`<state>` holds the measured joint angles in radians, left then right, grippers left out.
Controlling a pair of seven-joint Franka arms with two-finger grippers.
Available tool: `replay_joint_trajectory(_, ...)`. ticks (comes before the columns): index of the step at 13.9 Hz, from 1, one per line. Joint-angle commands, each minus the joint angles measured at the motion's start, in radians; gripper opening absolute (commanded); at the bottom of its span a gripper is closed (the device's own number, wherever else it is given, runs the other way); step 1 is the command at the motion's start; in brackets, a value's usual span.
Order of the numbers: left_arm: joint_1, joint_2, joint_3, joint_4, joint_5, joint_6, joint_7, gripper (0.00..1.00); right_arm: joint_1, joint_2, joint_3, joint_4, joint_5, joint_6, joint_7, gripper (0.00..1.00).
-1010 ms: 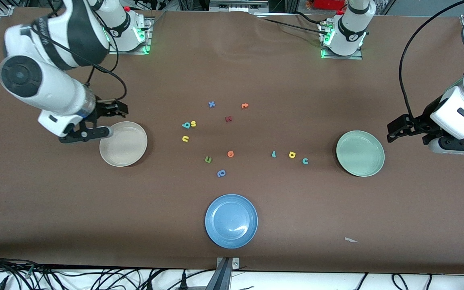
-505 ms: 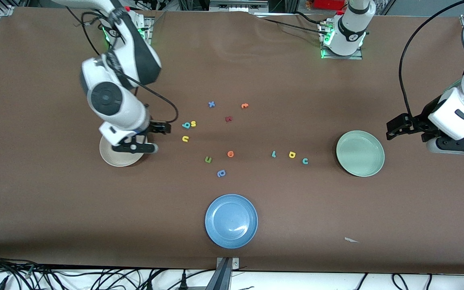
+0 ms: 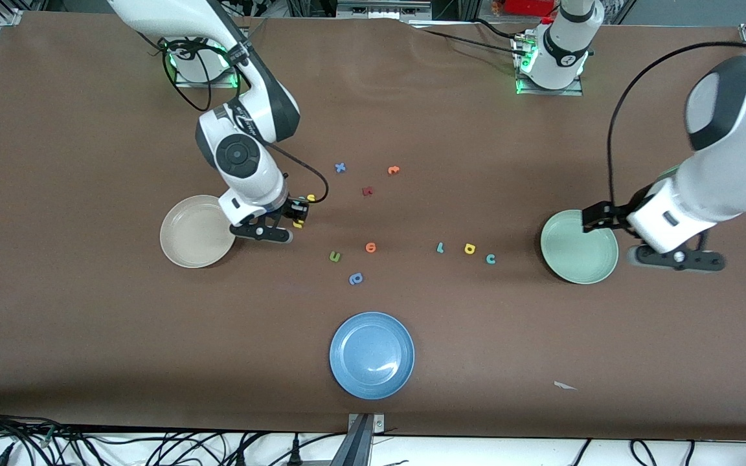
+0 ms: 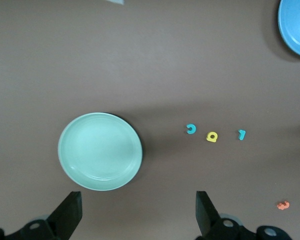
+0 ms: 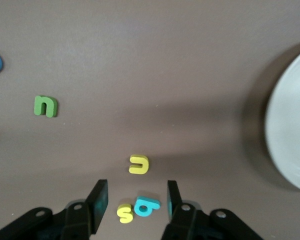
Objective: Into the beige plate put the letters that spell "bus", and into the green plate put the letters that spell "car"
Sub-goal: 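Grasp the yellow u with the right gripper while the left gripper grasps teal c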
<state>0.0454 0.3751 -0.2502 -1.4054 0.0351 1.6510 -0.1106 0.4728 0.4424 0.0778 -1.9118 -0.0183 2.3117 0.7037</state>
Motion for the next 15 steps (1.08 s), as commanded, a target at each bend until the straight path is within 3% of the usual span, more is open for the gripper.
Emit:
replay_joint_trajectory(1, -0.044, 0.077, 0.008, 0.003, -0.035, 0.048, -0.032, 1.0, 0.007, 0.042, -0.004, -0.021, -0.005, 0.096, 0.025, 0.54)
replay_joint_trajectory(6, -0.067, 0.091, 0.006, -0.223, -0.109, 0.278, -0.046, 0.99, 0.02, 0.122, -0.007, -0.02, -0.02, 0.185, 0.056, 0.54)
replay_joint_trajectory(9, -0.108, 0.091, 0.006, -0.378, -0.107, 0.485, -0.115, 0.99, 0.032, 0.133, -0.012, -0.021, -0.023, 0.196, 0.069, 0.53)
replay_joint_trajectory(15, -0.143, 0.139, 0.008, -0.521, -0.093, 0.775, -0.26, 0.94, 0.032, 0.127, -0.016, -0.046, -0.023, 0.192, 0.071, 0.51)
